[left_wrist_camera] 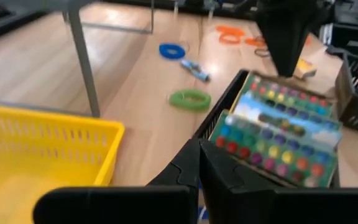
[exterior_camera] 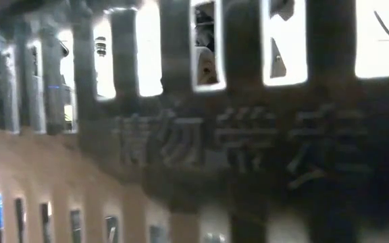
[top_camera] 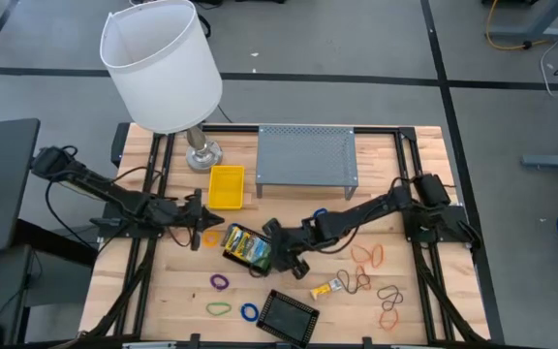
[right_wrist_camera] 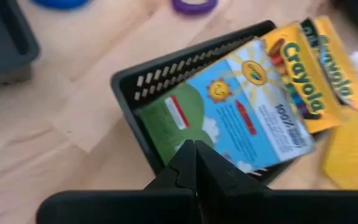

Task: Pick & Place Office Desk Supplies
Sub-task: Put the large blue crayon box into the top black bin

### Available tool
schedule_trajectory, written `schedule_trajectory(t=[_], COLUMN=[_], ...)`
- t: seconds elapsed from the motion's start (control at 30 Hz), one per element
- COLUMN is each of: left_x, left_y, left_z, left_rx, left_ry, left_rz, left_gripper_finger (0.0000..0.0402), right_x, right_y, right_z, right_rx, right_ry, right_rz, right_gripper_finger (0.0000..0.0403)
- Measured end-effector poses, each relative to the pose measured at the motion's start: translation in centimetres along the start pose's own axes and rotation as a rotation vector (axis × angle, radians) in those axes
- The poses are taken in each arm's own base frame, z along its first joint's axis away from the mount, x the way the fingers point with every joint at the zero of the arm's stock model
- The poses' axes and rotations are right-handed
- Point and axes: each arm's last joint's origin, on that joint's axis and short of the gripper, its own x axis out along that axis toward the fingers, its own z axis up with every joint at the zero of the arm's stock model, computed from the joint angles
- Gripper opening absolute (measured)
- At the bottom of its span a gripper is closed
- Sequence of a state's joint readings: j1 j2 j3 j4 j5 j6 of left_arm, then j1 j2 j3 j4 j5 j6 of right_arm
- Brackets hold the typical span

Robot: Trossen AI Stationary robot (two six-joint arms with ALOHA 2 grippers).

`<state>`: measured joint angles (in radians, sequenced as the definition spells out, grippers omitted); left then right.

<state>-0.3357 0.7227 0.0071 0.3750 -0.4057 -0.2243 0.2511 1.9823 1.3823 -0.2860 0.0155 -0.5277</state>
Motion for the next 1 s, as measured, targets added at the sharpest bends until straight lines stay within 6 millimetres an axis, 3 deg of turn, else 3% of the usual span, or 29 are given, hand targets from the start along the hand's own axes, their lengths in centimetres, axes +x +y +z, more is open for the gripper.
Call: schedule_trajectory(t=[0.37, 1.0], left_x=[0.3, 0.8], left_y=[1.0, 1.7], left_z=[-0.8, -0.9], left_rx=[-0.048, -0.073], left_ry=[0.109, 0.144], left_rz=[-0.003, -0.021], left_gripper_finger=[0.0008, 0.0007], right_x=[0.4, 4.9], right_y=[-1.3, -2.2], right_z=[-1.2, -1.9], right_rx=[0.044, 0.044], right_ry=[-0.053, -0.068], right_rz=[0.140, 0.059], right_gripper_finger=[0.0001, 0.0000])
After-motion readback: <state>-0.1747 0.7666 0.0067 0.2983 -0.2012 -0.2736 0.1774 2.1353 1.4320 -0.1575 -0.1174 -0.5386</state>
